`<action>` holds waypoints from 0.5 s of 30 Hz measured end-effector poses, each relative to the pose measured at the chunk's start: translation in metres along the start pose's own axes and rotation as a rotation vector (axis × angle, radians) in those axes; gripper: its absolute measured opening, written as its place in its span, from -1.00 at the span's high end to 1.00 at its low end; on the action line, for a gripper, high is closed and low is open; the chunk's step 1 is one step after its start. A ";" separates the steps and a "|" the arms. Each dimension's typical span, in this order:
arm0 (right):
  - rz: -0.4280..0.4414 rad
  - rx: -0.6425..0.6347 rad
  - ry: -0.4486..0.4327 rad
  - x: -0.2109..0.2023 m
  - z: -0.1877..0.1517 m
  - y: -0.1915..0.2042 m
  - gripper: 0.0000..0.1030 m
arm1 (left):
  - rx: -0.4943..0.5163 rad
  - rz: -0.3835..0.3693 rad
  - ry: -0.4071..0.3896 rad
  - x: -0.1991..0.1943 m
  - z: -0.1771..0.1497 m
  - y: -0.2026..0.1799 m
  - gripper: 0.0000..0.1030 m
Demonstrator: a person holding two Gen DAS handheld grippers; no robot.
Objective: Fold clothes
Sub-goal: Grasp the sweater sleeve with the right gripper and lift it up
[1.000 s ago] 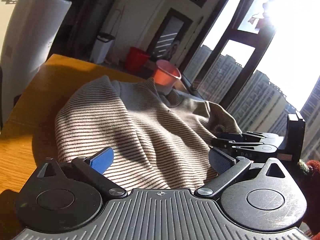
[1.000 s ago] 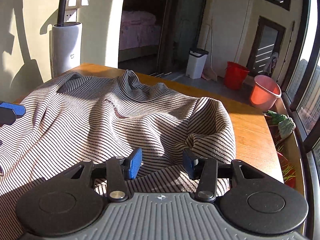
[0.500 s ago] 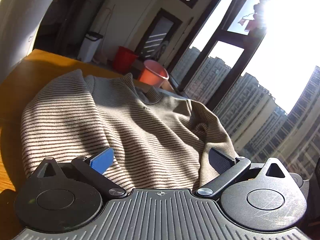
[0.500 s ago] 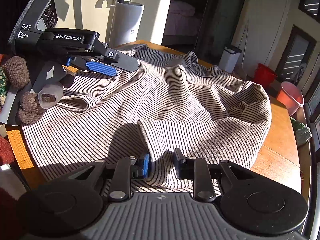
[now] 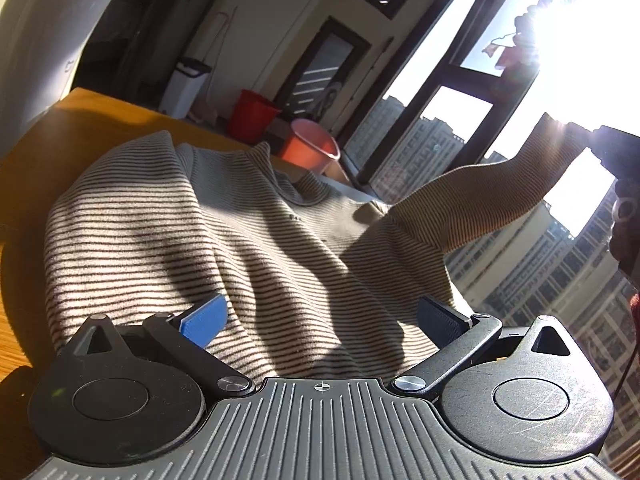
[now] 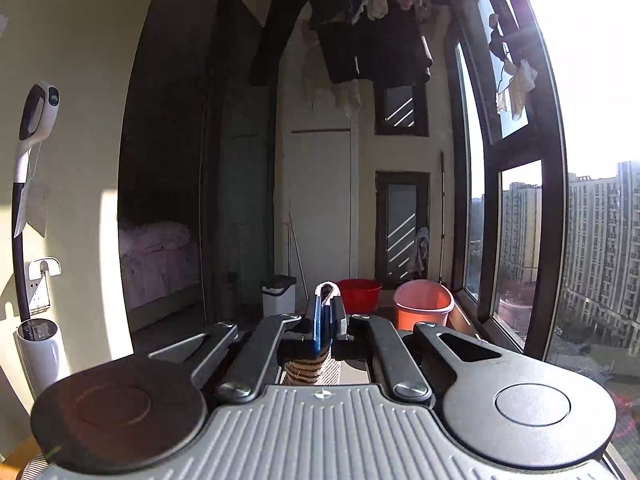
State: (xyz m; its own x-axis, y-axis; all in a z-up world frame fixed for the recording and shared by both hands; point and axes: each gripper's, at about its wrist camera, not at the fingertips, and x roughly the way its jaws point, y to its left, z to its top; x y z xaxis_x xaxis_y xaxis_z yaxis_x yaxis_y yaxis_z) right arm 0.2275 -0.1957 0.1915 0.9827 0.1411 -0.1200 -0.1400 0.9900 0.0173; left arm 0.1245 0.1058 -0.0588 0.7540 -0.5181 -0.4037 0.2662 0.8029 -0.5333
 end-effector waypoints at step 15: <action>0.394 0.025 0.189 0.063 -0.072 0.132 0.91 | -0.028 -0.015 0.000 0.002 0.001 0.006 -1.00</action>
State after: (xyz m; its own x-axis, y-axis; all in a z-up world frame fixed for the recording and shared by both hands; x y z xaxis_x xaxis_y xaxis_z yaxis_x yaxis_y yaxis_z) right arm 0.2620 -0.0560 0.1144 0.8149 0.5078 -0.2794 -0.4946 0.8606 0.1215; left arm 0.1280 0.1099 -0.0613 0.7502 -0.5303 -0.3950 0.2607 0.7862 -0.5602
